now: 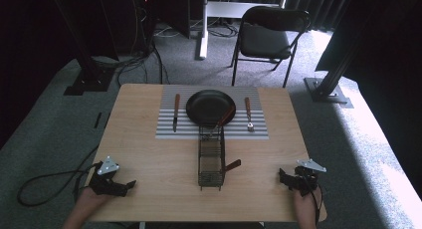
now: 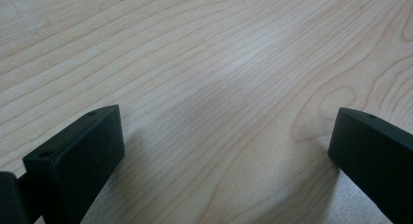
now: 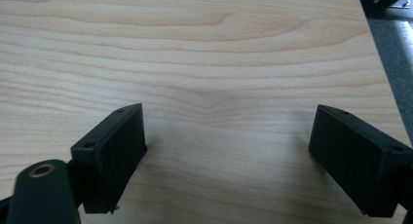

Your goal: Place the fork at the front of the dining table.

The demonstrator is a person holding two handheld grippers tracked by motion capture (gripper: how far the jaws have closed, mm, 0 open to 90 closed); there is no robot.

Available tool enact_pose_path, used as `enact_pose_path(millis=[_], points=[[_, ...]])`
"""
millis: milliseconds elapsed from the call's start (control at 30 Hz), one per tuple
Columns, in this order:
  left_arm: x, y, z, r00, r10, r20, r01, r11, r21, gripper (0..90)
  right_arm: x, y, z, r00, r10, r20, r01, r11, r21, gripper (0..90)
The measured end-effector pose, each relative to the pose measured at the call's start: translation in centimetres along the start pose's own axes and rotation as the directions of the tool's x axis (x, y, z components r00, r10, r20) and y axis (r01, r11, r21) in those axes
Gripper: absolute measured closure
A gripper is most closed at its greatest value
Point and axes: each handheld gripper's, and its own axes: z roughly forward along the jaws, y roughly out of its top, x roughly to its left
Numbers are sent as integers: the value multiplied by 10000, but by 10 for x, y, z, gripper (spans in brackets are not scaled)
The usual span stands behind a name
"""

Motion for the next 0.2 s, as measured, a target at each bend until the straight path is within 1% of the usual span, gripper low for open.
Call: enact_pose_path(millis=[100, 200], points=[[0, 0, 0, 10000, -3, -1, 3, 10000, -3, 0, 1, 0, 0, 9998, -168, -148, 168, 9999, -2, 126], [0, 0, 0, 10000, 0, -1, 0, 10000, -3, 0, 1, 0, 0, 9996, -188, -193, 188, 9998, 4, 126]])
